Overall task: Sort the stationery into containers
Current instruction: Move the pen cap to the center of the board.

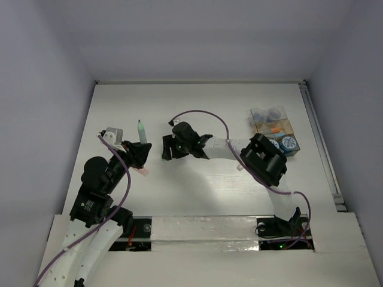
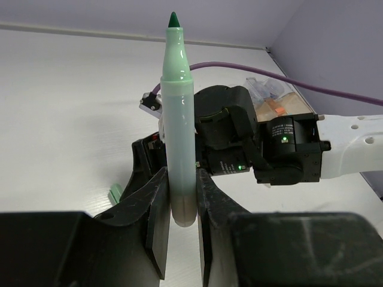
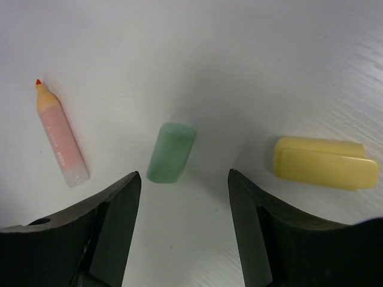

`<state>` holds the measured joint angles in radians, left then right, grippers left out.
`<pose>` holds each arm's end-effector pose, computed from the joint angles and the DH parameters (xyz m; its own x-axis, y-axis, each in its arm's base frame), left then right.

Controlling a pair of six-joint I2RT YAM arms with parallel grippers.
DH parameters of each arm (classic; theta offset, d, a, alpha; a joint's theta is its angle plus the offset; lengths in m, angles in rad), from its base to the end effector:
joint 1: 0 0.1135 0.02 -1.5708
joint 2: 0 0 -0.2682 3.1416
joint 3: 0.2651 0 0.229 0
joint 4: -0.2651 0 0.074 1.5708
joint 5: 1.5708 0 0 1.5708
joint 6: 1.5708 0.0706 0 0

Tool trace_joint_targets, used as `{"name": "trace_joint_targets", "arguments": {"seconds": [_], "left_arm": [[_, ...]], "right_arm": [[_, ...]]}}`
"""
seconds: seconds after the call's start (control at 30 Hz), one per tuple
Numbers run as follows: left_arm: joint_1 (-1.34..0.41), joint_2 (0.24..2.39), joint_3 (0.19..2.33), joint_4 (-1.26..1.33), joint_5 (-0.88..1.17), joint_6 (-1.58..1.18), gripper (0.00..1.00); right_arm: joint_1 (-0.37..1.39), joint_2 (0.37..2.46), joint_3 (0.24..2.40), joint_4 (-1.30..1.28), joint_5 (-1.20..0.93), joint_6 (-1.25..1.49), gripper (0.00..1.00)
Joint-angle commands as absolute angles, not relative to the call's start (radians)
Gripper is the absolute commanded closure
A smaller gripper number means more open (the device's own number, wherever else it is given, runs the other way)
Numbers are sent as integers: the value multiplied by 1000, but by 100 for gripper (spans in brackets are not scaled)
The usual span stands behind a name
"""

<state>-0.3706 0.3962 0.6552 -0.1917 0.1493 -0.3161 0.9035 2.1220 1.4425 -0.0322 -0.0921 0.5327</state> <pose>0.1028 -0.0512 0.3413 -0.0948 -0.2930 -0.9514 0.4914 0.8174 -0.3006 0.2916 0.3805 0.1555 -0.7673 -0.1567 -0.6218 -0.5056 0.7443 0.4363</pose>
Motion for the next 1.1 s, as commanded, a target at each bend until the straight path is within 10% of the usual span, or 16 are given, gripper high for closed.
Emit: {"name": "trace_joint_targets", "arguments": {"seconds": [0.0,1.07], "left_arm": [[-364,397,675,-150,160,-314,100],[-364,397,675,-150,166,-313,100]], "right_arm": [[910,2160,1454,17,-149,557,35],[1003,2267,1635,-324,208,436,82]]}}
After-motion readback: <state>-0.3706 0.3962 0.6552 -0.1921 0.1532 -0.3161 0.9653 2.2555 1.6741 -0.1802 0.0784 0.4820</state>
